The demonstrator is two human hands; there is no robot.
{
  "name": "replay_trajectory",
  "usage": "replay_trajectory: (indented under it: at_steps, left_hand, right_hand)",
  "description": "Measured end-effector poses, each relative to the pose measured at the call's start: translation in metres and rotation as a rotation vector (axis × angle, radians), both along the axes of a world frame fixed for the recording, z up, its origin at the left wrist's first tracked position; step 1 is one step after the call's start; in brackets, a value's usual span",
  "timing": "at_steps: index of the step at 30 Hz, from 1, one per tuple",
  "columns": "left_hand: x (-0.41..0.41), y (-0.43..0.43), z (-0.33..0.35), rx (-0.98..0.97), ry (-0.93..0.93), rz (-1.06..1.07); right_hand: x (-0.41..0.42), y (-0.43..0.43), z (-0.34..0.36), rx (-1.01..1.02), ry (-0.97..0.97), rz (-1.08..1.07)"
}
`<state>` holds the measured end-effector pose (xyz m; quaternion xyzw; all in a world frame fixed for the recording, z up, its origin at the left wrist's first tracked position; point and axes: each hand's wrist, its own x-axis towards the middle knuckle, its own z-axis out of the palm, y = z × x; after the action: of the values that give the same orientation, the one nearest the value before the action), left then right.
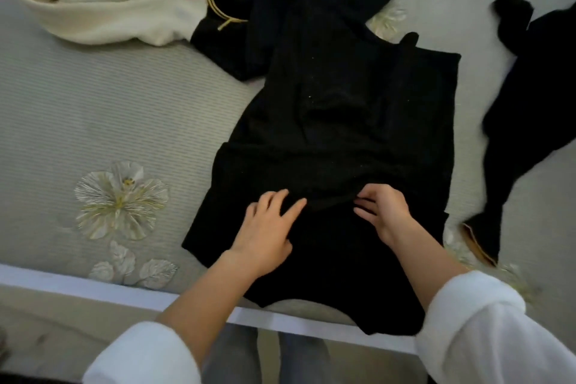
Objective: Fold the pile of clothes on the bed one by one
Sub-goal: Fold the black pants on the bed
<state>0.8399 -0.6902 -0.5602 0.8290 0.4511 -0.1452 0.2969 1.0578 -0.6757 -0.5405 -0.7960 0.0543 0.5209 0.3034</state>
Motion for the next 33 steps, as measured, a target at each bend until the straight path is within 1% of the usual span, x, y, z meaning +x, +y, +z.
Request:
replay_trajectory:
  at_steps: [2,5,8,10,12,14,16,17,18,20,22,24,26,29,31,33]
  left_hand:
    - [-0.013,-0.013,-0.014,0.049,0.061,0.085]
    - [-0.031,-0.024,-0.027,0.098,0.156,0.151]
    - [-0.034,-0.029,-0.028,0.204,0.149,0.256]
    - [-0.032,-0.03,-0.03,0.249,0.157,0.323]
    - [-0.029,-0.03,-0.031,0.251,0.175,0.388]
    - [-0.023,-0.03,-0.032,0.245,0.151,0.429]
    - [-0.018,-0.033,-0.032,0.26,0.111,0.391]
    - [-0.015,-0.036,-0.032,0.262,0.105,0.36]
    - [-0.014,-0.039,-0.032,0.249,0.11,0.341]
    - [-0.016,-0.045,-0.036,0.194,0.142,0.333]
    - [-0.022,-0.047,-0.04,0.16,0.167,0.321]
    - [-0.03,-0.045,-0.042,0.155,0.166,0.286]
    - [-0.034,-0.042,-0.041,0.145,0.166,0.255]
    - [-0.04,-0.043,-0.038,0.138,0.15,0.2]
    - [-0.046,-0.046,-0.035,0.144,0.114,0.129]
    - [-0.055,-0.05,-0.033,0.118,0.096,0.031]
  right_hand:
    - [0.006,-0.004,-0.005,0.053,0.056,-0.013]
    - [0.008,0.003,-0.007,0.111,0.099,-0.18]
    - [0.011,0.018,-0.009,0.169,0.093,-0.313]
    - [0.018,0.028,-0.005,0.229,0.026,-0.264]
    - [0.03,0.036,0.005,0.321,-0.073,-0.176]
    - [0.052,0.04,0.012,0.399,-0.164,-0.149]
    - [0.078,0.038,0.011,0.407,-0.195,-0.154]
    - [0.089,0.036,0.006,0.376,-0.19,-0.134]
    - [0.098,0.032,0.0,0.31,-0.191,-0.086]
    - [0.106,0.017,-0.015,0.107,-0.223,0.048]
    - [0.106,-0.002,-0.028,-0.012,-0.299,0.128]
    - [0.097,-0.023,-0.034,0.001,-0.423,0.189]
    - [0.084,-0.043,-0.03,0.079,-0.542,0.318]
    - [0.067,-0.08,-0.021,0.189,-0.653,0.523]
    - [0.06,-0.108,-0.015,0.189,-0.719,0.638]
    - [0.056,-0.138,-0.009,0.141,-0.783,0.737]
